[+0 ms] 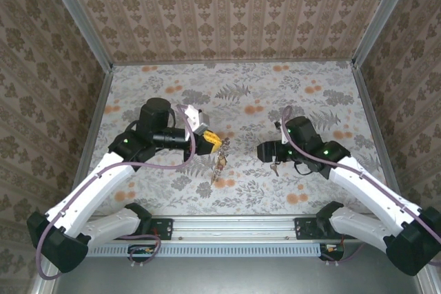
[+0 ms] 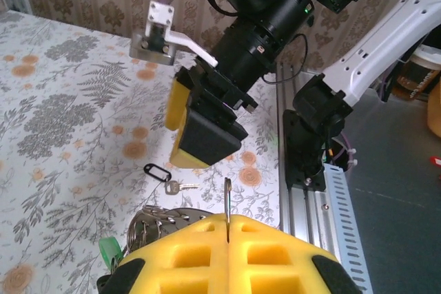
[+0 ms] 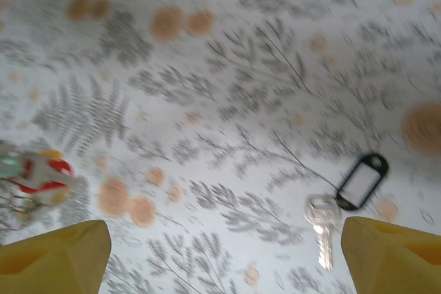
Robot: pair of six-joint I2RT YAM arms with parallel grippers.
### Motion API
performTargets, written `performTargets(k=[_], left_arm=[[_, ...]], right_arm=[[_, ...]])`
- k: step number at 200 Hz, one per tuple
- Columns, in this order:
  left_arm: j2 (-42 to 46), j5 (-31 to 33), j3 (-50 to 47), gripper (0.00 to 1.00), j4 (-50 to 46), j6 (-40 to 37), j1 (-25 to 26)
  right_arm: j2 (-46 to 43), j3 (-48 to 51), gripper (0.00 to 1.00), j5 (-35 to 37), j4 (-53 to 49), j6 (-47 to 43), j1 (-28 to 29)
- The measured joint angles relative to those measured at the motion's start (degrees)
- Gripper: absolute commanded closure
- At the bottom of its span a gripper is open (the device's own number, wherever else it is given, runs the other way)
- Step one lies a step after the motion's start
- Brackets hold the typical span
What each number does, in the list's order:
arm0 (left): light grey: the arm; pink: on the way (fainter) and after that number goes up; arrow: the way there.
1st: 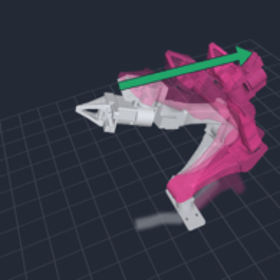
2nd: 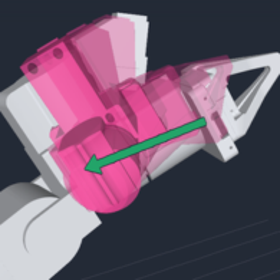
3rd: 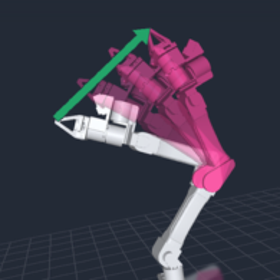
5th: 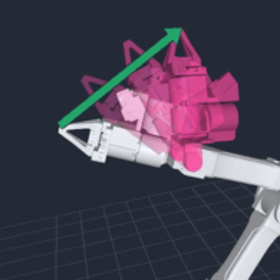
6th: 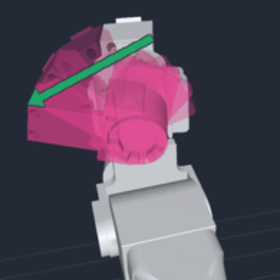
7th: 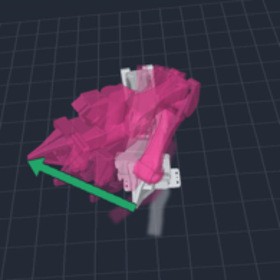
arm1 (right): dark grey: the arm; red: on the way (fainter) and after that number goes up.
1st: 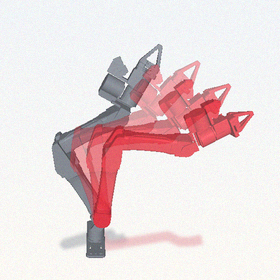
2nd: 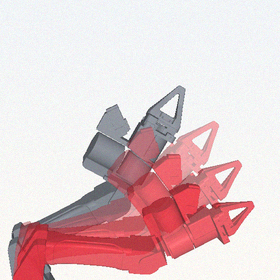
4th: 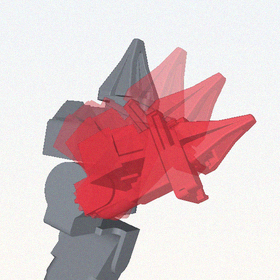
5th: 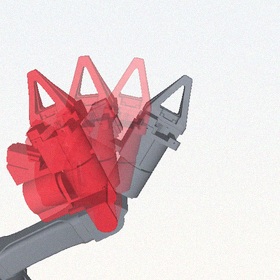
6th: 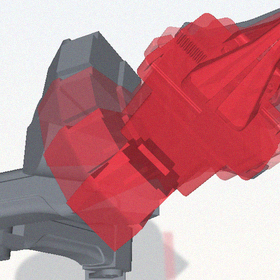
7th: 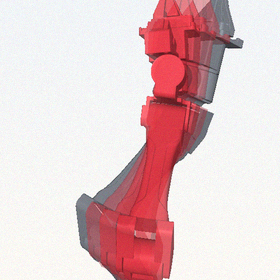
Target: Put the keys on the keyring
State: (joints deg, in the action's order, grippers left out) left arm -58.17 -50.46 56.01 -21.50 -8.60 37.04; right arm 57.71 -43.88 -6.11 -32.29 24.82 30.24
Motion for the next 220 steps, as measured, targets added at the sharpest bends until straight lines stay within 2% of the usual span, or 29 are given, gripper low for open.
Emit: performTargets(k=[78,115,140,183,220], left_arm=[[-1.51,1.42,-2.05,1.00,1.40,3.74,-1.53],[-1.57,1.14,-2.43,1.00,3.26,5.22,-2.84],[-1.57,0.74,-2.73,1.00,4.61,5.88,-3.06],[-1.77,-0.17,-2.91,1.00,5.84,6.95,-3.52],[-1.66,-0.83,-3.28,1.00,7.08,7.61,-3.76]], right_arm=[[11.41,6.03,0.27,2.73,-0.94,1.38,-3.52],[19.76,5.73,0.43,2.64,2.64,0.83,-4.26],[20.59,5.68,0.48,2.49,3.80,0.96,-4.26],[22.62,2.75,0.49,2.54,4.63,0.94,-4.26],[26.16,1.90,0.57,2.78,5.38,1.07,-4.26]])
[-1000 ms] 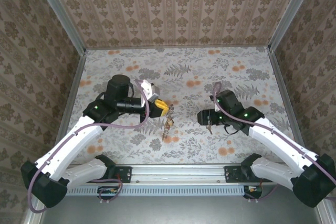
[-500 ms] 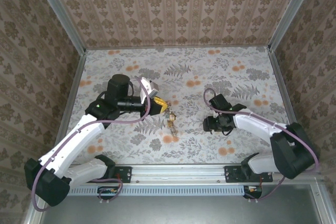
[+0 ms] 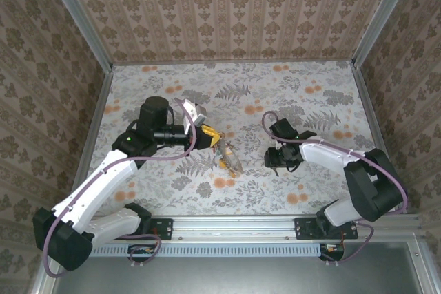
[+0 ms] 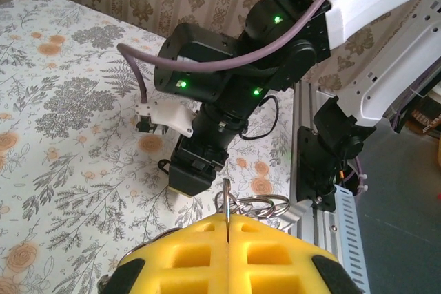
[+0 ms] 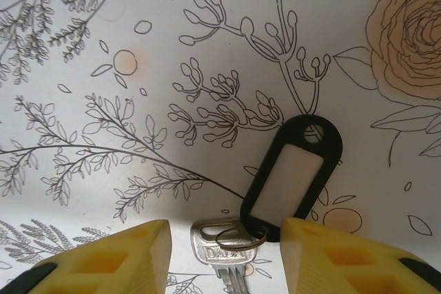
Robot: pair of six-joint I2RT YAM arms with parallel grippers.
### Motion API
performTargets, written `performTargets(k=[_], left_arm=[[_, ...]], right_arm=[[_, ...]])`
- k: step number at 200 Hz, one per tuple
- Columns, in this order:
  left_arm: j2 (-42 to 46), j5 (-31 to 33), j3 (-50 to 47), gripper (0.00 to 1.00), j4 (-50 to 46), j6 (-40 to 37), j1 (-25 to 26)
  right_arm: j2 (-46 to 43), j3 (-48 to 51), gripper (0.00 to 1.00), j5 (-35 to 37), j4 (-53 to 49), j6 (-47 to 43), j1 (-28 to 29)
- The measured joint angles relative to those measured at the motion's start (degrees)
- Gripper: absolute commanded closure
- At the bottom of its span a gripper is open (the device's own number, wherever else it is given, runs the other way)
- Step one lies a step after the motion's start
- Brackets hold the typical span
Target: Put the keys on the keyring
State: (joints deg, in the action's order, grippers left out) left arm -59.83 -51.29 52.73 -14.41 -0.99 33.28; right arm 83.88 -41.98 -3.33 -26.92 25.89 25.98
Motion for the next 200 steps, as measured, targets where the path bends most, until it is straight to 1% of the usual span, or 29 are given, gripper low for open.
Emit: performTargets(k=[61,82,114,144,182,200], left_arm=[[0.11,-1.11,-0.70,1.00,1.46,1.31,-0.66],[0.11,-1.36,-0.72,1.00,1.92,1.46,-0.74],[0.11,-1.46,-0.72,1.00,2.25,1.49,-0.76],[0.11,-1.46,-0.72,1.00,2.38,1.49,-0.76],[0.11,-1.90,-0.72,1.00,2.54,1.95,-0.94],[0.11,-2.08,-0.72,1.00,2.56,2.36,-1.14]], right_arm=[[0.24,-0.11,0.74,0.46,-0.02,0.46,0.00],[0.24,-0.11,0.79,0.61,-0.04,0.61,0.00],[0.24,-0.11,0.83,1.05,-0.02,0.74,0.00],[0.35,-0.11,0.93,1.33,-0.04,0.96,0.00],[0.07,-0.11,1.00,1.64,-0.09,1.14,0.00],[-0.72,-0.09,1.00,1.68,-0.22,1.14,0.00]])
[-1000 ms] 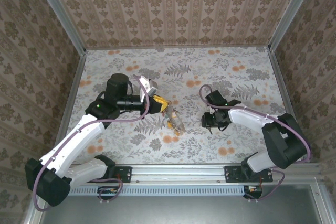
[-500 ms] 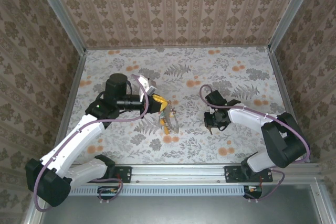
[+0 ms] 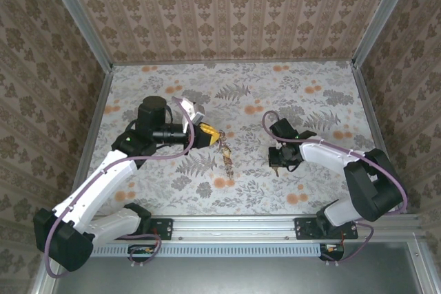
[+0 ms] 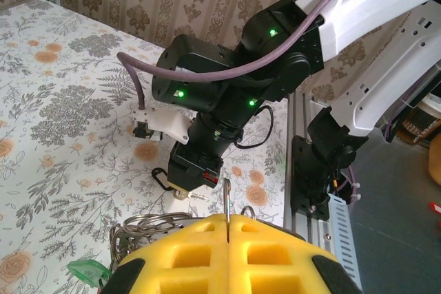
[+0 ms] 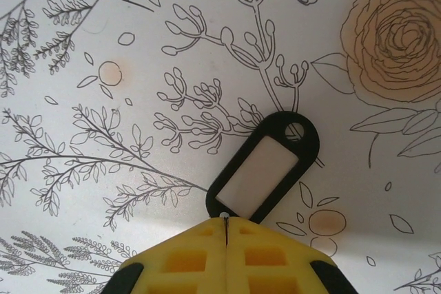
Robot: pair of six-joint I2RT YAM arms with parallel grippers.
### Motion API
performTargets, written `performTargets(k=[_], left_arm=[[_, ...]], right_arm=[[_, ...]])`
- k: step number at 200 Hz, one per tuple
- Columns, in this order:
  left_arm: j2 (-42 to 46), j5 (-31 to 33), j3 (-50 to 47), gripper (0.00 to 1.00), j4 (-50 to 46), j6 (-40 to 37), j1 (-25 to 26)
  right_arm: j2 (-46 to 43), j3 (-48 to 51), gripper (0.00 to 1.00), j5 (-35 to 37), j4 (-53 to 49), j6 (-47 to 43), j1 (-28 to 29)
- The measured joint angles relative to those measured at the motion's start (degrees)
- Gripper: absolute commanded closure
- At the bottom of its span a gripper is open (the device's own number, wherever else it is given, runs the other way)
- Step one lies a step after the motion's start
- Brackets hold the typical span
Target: Put the keys on the keyring
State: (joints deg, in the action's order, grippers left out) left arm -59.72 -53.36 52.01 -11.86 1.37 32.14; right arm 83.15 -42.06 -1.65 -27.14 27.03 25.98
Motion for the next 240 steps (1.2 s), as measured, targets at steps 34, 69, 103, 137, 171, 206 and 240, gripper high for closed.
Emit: performTargets(k=[34,69,103,137,171,206,240], left_arm=[[0.00,-0.48,0.00,1.00,0.02,0.20,0.00],[-0.22,-2.01,0.17,1.00,-0.39,-0.02,0.00],[-1.66,-4.09,3.19,1.00,-4.96,-3.19,0.02],[-3.58,-7.67,7.78,1.00,-9.51,-7.41,0.02],[-3.78,-10.19,9.73,1.00,-12.63,-10.80,0.02],[-4.42,-11.56,10.14,1.00,-14.29,-12.57,0.02],[-5.31,-12.83,10.34,1.00,-15.12,-13.22,0.02]], right_arm=[[-8.07,1.49,1.00,-0.04,0.74,-0.98,0.24],[-26.01,5.22,1.00,-3.74,6.73,-6.16,1.46],[-36.94,5.42,1.00,-15.61,15.87,-11.69,1.73],[-32.11,-1.90,1.00,-29.86,21.62,-14.64,2.45],[-27.78,-8.55,1.00,-39.28,25.44,-16.41,4.74],[-26.27,-10.97,1.00,-42.97,27.08,-17.92,7.63],[-24.50,-11.04,1.00,-43.87,28.70,-18.10,9.53]])
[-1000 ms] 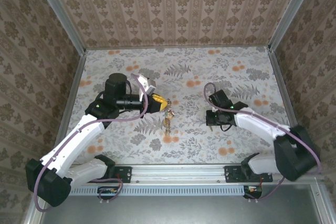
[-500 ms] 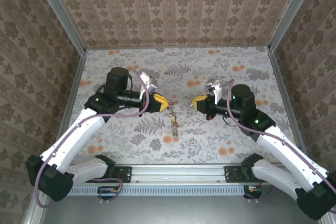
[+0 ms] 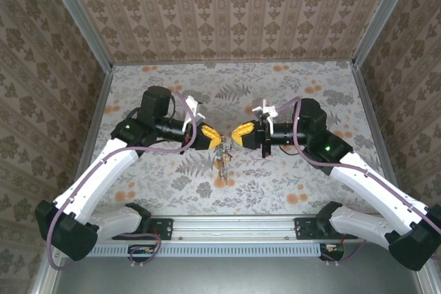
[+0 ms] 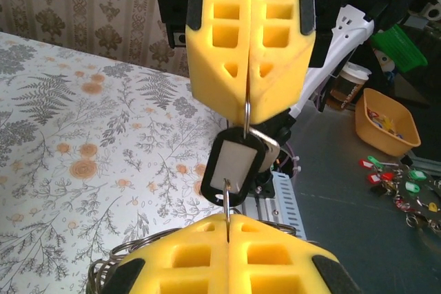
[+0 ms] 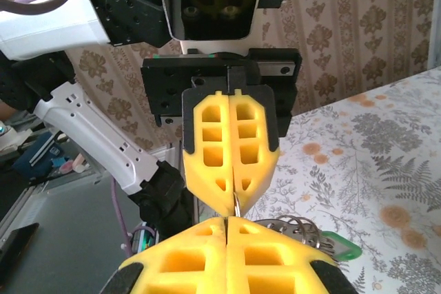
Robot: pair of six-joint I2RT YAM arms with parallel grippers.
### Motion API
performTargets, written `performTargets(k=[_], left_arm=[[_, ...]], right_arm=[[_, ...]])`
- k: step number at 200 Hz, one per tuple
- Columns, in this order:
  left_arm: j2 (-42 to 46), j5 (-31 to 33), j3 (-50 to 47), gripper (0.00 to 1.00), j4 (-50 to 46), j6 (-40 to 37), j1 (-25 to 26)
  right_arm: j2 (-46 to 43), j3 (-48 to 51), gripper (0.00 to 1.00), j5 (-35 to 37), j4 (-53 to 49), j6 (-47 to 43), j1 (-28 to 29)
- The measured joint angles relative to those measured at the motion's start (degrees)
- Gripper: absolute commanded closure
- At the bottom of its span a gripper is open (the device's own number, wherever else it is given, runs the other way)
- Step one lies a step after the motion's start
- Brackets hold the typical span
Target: Put the keys on the keyring
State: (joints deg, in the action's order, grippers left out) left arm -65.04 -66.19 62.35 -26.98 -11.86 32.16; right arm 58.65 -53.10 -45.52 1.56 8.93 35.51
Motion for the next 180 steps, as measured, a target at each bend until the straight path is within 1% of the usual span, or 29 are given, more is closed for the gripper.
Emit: performTargets(k=[70,180], left_arm=[[-0.39,-1.18,0.04,1.00,-0.13,-0.46,0.00],[-0.39,-1.57,0.04,1.00,-0.11,-0.50,0.00]], right_arm=[[2.23,-0.63,1.00,0.28,1.57,-1.36,2.27],[2.23,-0.79,1.00,3.58,1.62,-3.06,2.64]])
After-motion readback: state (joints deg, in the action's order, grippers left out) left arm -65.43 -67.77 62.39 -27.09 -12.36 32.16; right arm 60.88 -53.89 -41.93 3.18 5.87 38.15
